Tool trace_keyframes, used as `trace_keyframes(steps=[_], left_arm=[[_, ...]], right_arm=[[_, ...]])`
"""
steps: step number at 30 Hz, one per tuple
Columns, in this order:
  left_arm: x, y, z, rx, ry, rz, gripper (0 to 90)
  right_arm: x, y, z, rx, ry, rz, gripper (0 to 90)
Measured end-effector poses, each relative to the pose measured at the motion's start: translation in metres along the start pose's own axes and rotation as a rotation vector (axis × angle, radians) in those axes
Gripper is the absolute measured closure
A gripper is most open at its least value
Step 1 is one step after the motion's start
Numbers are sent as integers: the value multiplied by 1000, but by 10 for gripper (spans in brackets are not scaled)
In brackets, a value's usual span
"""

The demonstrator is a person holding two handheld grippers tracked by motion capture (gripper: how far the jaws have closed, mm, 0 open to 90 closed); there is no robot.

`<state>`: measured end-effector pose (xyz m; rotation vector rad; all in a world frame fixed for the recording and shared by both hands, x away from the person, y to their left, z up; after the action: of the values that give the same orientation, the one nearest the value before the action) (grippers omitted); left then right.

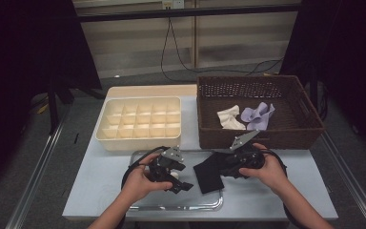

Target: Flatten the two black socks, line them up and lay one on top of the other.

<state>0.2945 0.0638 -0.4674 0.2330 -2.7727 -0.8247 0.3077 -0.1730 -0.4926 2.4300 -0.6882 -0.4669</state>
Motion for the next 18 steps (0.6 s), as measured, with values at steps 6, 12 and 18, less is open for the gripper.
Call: trace_keyframes(steps=[6,12,18], left_arm=[[4,-10,-3,-30,-44,20,281],[9,-26,-7,-13,-54,46,293],[13,-41,-14,-13,-115,65,335]], right_arm=[[0,-7,5,7,30,15,500],[-2,-7,7,16,46,61,604],[-5,-9,5,-1,45,73,735]])
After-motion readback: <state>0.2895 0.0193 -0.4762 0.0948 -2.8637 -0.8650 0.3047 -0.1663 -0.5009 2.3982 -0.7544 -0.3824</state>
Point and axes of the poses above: each handheld gripper's, and its own axes: y roughly backward along the jaws, z roughly out of its underside, x roughly to its right, the point moved 4 cm from there along -y, roughly forward along the jaws, and after that the axes turned 15 degrees about x, right-handed, at the moved point
